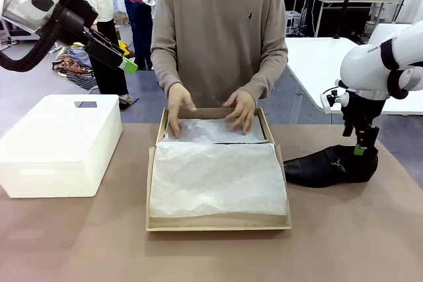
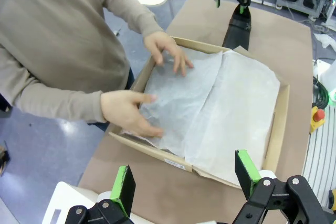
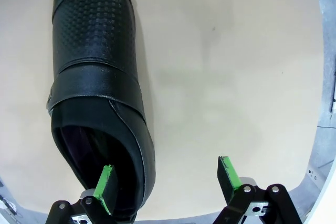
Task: Pack the shoes into the box.
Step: Place the other shoe of the Shoes into the Shoes Box.
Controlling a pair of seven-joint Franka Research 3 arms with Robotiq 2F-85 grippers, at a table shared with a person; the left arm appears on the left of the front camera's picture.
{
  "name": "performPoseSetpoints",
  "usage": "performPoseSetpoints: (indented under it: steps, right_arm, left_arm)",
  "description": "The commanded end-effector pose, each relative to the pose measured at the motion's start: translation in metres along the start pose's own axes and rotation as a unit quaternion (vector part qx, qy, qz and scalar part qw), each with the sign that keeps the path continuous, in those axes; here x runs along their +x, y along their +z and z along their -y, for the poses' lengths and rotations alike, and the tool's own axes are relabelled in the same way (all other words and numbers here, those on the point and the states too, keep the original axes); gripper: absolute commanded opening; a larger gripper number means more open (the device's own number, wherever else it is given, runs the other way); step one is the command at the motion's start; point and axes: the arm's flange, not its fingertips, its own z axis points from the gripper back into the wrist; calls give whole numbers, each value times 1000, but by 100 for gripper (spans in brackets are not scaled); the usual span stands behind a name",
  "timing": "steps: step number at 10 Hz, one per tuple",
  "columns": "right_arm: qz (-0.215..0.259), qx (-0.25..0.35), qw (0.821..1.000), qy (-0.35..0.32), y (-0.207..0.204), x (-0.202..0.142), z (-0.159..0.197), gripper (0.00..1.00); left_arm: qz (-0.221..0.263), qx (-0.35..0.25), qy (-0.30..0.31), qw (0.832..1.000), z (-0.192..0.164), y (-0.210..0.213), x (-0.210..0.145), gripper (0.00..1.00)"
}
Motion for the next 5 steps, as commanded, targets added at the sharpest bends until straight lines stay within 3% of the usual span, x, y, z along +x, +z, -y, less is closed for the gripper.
performPoseSetpoints:
  steps: [1, 5]
  right_arm:
    - [18, -7, 1000, 16, -6, -3, 7, 100]
    - [21, -10, 1000, 18, -15, -3, 7, 100]
  left_arm:
    - [9, -7, -8, 1000, -1, -1, -4, 100]
    - [9, -7, -8, 1000, -1, -1, -4, 100]
